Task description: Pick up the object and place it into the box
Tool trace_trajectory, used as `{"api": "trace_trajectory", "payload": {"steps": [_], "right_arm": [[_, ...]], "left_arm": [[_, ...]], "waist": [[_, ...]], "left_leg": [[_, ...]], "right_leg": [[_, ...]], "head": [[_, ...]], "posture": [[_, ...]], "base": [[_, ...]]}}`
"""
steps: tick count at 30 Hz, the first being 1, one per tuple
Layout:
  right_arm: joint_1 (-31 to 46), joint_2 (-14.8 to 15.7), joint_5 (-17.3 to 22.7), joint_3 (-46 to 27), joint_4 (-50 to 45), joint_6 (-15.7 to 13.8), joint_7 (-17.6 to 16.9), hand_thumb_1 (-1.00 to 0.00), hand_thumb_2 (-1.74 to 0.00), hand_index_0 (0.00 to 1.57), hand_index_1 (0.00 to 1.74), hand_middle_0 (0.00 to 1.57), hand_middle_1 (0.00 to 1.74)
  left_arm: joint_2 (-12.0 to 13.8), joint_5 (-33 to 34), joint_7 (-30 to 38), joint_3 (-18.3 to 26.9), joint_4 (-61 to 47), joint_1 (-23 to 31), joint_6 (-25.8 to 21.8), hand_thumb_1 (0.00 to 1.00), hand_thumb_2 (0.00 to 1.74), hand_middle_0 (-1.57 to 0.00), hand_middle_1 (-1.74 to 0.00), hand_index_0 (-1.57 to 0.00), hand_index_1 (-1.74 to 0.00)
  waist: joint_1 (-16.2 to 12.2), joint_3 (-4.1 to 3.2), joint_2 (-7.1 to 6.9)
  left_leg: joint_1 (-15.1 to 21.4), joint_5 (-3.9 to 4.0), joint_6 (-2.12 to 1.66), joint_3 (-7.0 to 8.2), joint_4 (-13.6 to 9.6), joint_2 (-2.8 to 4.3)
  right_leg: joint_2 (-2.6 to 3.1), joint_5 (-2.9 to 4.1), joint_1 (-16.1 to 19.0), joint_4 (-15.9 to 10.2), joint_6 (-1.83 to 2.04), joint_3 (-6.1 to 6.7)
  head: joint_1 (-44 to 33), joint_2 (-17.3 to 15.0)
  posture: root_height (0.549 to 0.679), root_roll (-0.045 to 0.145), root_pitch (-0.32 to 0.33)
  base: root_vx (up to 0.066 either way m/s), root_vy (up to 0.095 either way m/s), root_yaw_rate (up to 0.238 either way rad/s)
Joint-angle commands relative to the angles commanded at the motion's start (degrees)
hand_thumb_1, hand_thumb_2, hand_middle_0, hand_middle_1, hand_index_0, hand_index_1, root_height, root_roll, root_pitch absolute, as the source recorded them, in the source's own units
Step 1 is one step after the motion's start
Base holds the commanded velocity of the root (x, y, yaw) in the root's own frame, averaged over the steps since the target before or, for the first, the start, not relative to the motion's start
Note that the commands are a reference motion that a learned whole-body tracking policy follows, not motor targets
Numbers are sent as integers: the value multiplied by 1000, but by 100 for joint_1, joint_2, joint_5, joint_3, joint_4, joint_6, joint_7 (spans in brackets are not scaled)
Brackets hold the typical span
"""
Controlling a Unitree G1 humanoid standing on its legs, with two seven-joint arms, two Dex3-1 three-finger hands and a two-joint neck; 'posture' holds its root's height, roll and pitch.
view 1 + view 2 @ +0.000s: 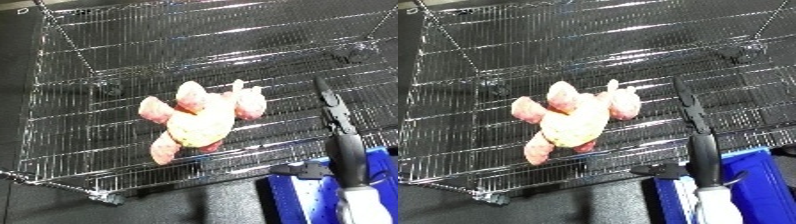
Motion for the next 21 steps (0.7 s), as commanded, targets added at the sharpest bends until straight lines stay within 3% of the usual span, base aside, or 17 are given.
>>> {"api": "trace_trajectory", "payload": {"steps": [6, 12, 21], "right_arm": [[-1004, -307, 24, 752, 531, 40, 126, 0, 0, 0, 0, 0, 0], [-2078, -539, 38, 1544, 1411, 123, 228, 0, 0, 0, 0, 0, 0], [-3106, -438, 26, 2328, 2889, 235, 319, 0, 0, 0, 0, 0, 0]], "left_arm": [[94, -94, -39, -176, 31, 5, -108, 1000, 1740, -1570, -1740, -1570, -1740], [205, -132, -29, -285, 56, -12, -222, 1000, 1740, -1570, -1740, -1570, -1740], [327, -201, -23, -449, 48, -15, -345, 1000, 1740, -1570, -1740, -1570, -1740]], "waist": [[253, 30, 43], [506, 38, 89], [817, 38, 168]], "left_leg": [[-144, -18, 13, -79, 97, -45], [-368, -1, -3, -174, 169, -95], [-629, 1, -14, -297, 217, -149]], "right_leg": [[-46, 47, -68, 0, 12, -53], [-89, 96, -192, -12, -4, -110], [-129, 155, -323, -61, -20, -190]], "head": [[216, -8], [371, 64], [620, 216]], "posture": [[637, 44, -122], [637, 35, -98], [638, 26, -64]], "base": [[12, 19, 74], [-4, 21, 89], [-3, 21, 75]]}}
